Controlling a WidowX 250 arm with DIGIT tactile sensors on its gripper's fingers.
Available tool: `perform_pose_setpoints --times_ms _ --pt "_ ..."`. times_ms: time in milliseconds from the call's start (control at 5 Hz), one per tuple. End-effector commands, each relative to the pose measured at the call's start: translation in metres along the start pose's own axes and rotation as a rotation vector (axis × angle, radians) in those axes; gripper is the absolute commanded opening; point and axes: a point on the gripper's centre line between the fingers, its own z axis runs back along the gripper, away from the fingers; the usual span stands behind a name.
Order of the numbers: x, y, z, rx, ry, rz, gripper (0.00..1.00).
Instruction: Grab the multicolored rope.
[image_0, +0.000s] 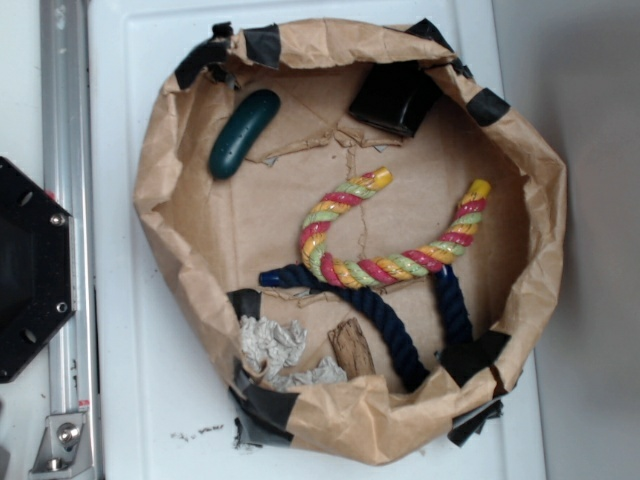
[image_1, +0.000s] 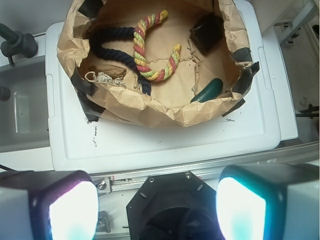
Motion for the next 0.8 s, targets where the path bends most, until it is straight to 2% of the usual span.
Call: perform_pose_setpoints --times_ms 0,200,400,600 --pt "0.094 -0.001 -0.052 -0.129 -0.131 0.042 1.00" --pt "0.126 0.000 -0.093 -0.199 -0.075 0.070 1.00" --pt "0.143 0.000 -0.135 -0.174 0.004 0.059 1.00" --pt "0.146 -0.019 -0.189 -0.157 0.101 0.015 1.00"
